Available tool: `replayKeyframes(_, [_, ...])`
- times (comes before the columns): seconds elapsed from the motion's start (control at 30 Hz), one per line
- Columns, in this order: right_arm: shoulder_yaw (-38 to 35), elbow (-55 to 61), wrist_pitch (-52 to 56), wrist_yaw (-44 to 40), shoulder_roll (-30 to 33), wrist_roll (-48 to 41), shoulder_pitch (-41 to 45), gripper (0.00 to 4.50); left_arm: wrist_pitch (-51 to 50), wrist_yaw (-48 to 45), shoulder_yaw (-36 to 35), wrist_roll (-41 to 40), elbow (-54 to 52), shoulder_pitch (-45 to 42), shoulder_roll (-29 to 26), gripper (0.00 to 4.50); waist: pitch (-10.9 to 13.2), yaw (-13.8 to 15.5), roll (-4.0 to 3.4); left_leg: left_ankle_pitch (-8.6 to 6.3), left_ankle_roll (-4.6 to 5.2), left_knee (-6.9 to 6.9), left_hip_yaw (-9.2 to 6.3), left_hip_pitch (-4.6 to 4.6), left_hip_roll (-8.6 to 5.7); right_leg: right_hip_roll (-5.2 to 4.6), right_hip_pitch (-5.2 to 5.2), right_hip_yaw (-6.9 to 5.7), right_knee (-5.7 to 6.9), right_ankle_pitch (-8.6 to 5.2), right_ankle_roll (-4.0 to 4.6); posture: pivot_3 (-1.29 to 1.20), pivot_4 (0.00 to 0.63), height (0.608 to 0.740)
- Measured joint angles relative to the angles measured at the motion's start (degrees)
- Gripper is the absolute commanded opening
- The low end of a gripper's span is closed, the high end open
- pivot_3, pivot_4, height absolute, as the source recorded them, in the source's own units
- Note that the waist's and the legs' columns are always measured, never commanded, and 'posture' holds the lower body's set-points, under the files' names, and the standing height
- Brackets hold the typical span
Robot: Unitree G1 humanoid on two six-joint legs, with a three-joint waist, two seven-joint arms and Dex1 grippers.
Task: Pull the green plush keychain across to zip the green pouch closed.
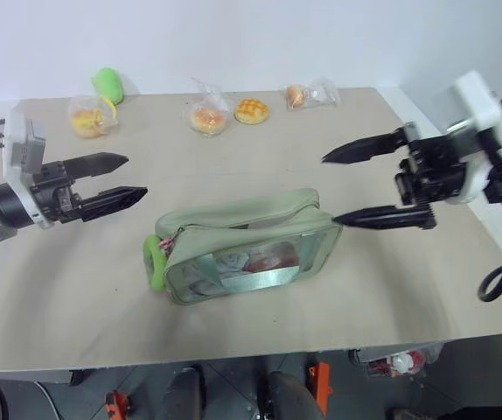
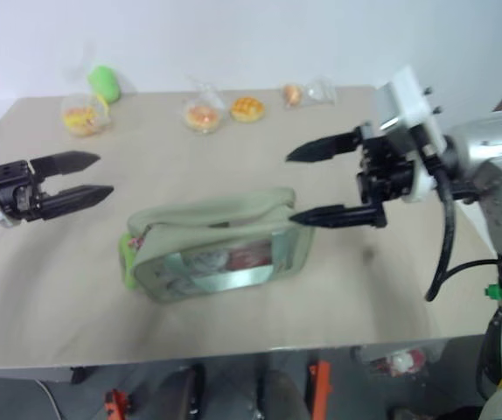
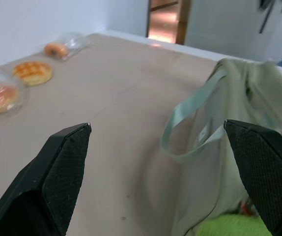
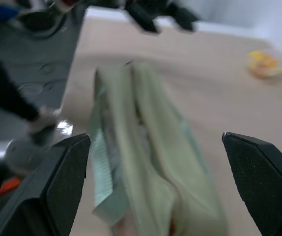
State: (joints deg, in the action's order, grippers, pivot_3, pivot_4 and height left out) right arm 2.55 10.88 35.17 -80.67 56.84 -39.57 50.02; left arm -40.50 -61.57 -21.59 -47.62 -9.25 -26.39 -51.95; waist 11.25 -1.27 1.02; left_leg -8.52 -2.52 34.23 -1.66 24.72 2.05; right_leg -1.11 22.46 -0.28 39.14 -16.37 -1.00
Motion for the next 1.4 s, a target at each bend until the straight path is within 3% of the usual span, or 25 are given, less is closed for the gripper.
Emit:
replayKeyframes(0.23, [9.1,-1.0,-4.2,-2.8,-6.2,7.3,0.5,4.46,-0.6,0.2,1.6,-0.9,-3.5,-0.8,0.1,4.5,0.0,0.0,0.01,0.0,0.0,0.18,0.06,0.02,0.08,0.1,0.01,0.11,0.01,0.18,-0.03,0.0,0.15,0.74])
replayKeyframes(0.43, [10.5,-0.9,-4.9,-3.4,-7.2,9.5,0.4,4.46,-0.5,0.9,2.3,-0.2,-3.2,-0.7,1.0,4.5,0.0,0.1,0.02,0.0,-0.01,0.26,0.07,0.02,0.1,0.12,-0.01,0.13,0.01,0.26,-0.07,0.0,0.15,0.74])
replayKeyframes(0.47, [10.8,-0.9,-5.0,-3.4,-7.5,9.9,0.3,3.93,-0.5,1.1,2.4,-0.1,-3.2,-0.6,1.1,4.5,0.0,0.1,0.02,0.01,-0.01,0.27,0.09,0.01,0.11,0.14,-0.01,0.14,0.01,0.28,-0.07,0.0,0.15,0.74])
replayKeyframes(0.6, [11.0,-0.9,-5.1,-3.3,-8.5,11.0,0.2,2.77,-0.5,1.4,2.8,0.3,-3.0,-0.2,1.3,4.5,0.0,0.1,0.02,0.01,-0.01,0.28,0.12,0.01,0.16,0.19,0.0,0.19,0.01,0.33,-0.07,0.0,0.15,0.74])
replayKeyframes(0.67, [11.1,-1.1,-5.1,-3.2,-8.7,11.9,0.2,1.72,-0.4,1.6,2.8,0.4,-2.4,0.0,1.4,4.5,0.0,0.1,0.02,0.01,-0.01,0.29,0.13,0.0,0.19,0.22,0.0,0.2,0.01,0.35,-0.05,0.0,0.15,0.74])
replayKeyframes(0.7, [11.1,-1.1,-5.1,-3.2,-8.8,11.9,0.2,1.72,-0.4,1.6,2.8,0.5,-2.3,0.1,1.4,4.5,0.0,0.1,0.02,0.01,-0.01,0.29,0.13,0.0,0.2,0.22,0.01,0.2,0.02,0.35,-0.05,0.0,0.15,0.74])
replayKeyframes(0.8, [11.1,-1.4,-5.5,-3.2,-9.2,12.9,0.2,0.66,-0.3,1.7,2.8,0.5,-1.8,0.1,1.4,4.5,0.0,0.1,0.02,0.01,-0.01,0.29,0.14,0.0,0.23,0.25,0.01,0.21,0.01,0.36,-0.04,0.0,0.15,0.74])
replayKeyframes(0.83, [11.3,-2.0,-5.7,-3.0,-9.5,13.7,0.2,0.51,0.1,2.2,2.8,0.5,-1.7,0.1,1.4,4.5,0.0,0.1,0.02,0.01,-0.01,0.29,0.15,0.0,0.26,0.26,0.01,0.22,0.02,0.37,-0.02,0.0,0.15,0.74])
replayKeyframes(0.87, [11.5,-2.3,-6.2,-2.9,-9.7,14.7,0.2,0.04,0.1,2.3,2.8,0.5,-1.5,0.2,1.4,4.5,0.0,0.1,0.02,0.01,-0.01,0.29,0.17,-0.01,0.28,0.28,0.01,0.24,0.01,0.38,-0.02,0.0,0.15,0.74])
replayKeyframes(1.23, [11.9,-2.2,-7.9,-4.1,-9.6,16.9,0.2,0.04,-2.3,0.3,2.6,-3.5,-4.3,0.4,-0.8,4.5,0.0,0.1,0.02,0.01,-0.01,0.33,0.29,-0.04,0.4,0.38,0.02,0.32,0.01,0.45,0.01,0.0,0.15,0.74])
replayKeyframes(1.4, [12.3,-4.4,-9.8,-4.2,-9.3,19.3,1.0,0.04,-5.1,-1.4,2.4,-9.3,-8.6,-1.8,-2.4,4.5,0.0,0.1,0.04,0.02,-0.03,0.44,0.42,-0.06,0.4,0.37,-0.01,0.43,0.01,0.56,-0.08,0.0,0.15,0.74])
